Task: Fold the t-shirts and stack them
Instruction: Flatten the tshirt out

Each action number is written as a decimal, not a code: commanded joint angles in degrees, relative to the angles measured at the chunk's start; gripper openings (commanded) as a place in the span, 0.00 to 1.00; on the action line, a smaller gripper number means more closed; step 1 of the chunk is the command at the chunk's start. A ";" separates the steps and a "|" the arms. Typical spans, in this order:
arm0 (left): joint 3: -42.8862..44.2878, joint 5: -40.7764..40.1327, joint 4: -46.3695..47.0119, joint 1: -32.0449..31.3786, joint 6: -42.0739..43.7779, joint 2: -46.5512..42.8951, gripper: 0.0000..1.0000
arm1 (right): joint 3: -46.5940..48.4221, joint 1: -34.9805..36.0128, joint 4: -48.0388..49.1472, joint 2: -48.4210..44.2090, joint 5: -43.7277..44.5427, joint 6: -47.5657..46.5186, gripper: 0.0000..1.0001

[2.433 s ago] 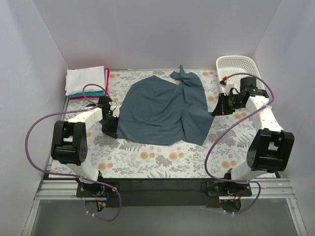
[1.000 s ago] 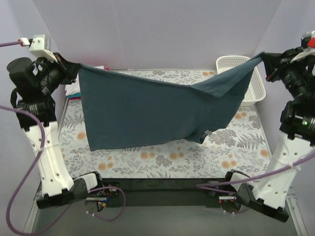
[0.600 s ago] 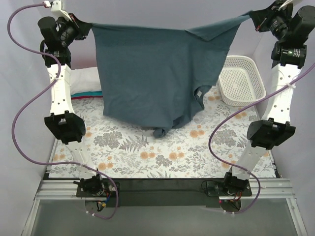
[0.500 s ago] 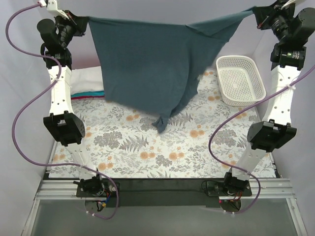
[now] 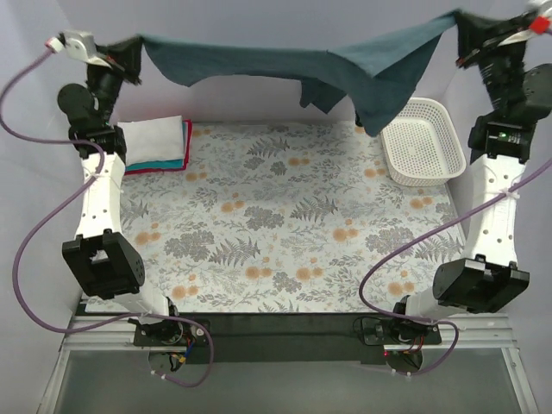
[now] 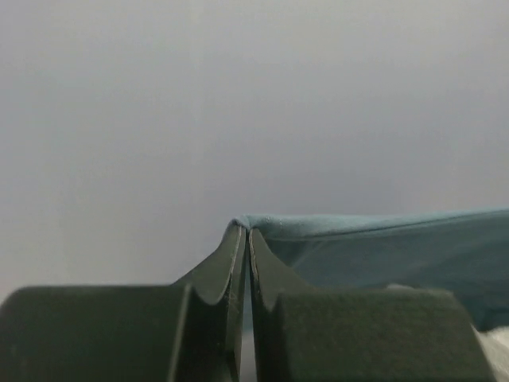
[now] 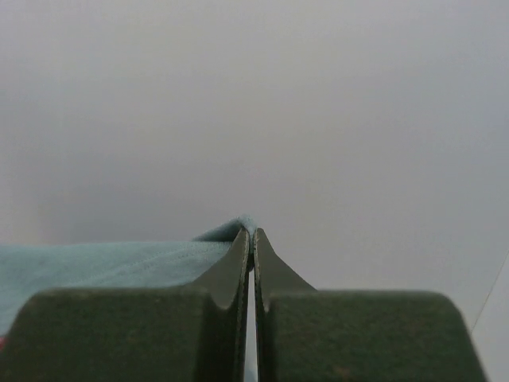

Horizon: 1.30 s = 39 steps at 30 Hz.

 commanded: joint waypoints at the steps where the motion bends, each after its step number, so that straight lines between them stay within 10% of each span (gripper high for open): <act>1: -25.15 7.44 -1.05 0.45 5.02 -3.83 0.00 | -19.48 1.08 -0.88 -1.82 -4.89 -7.72 0.01; 7: -51.55 13.52 -17.45 0.45 21.08 -11.84 0.00 | -44.89 1.26 -14.05 -12.37 -7.80 -23.64 0.01; 18: -39.35 9.31 -63.33 0.45 52.36 -9.02 0.00 | -39.89 1.26 -62.52 -12.28 -5.44 -54.81 0.01; 30: -56.39 1.05 -89.63 0.53 78.85 -24.31 0.00 | -58.89 3.10 -90.33 -32.42 0.99 -87.71 0.01; 31: -57.10 0.09 -90.52 0.54 81.39 -25.01 0.00 | -58.89 3.28 -92.18 -33.12 0.99 -89.39 0.11; 32: -58.06 -0.01 -91.22 0.62 82.19 -26.32 0.02 | -57.85 3.54 -95.24 -34.00 0.55 -91.67 0.41; 34: -57.72 1.03 -92.46 1.23 83.17 -26.95 0.27 | -55.74 3.54 -96.85 -34.45 -0.15 -92.48 0.74; 39: -47.56 7.10 -92.02 2.29 76.94 -20.65 0.49 | -43.81 3.46 -95.98 -24.02 -5.16 -84.15 0.72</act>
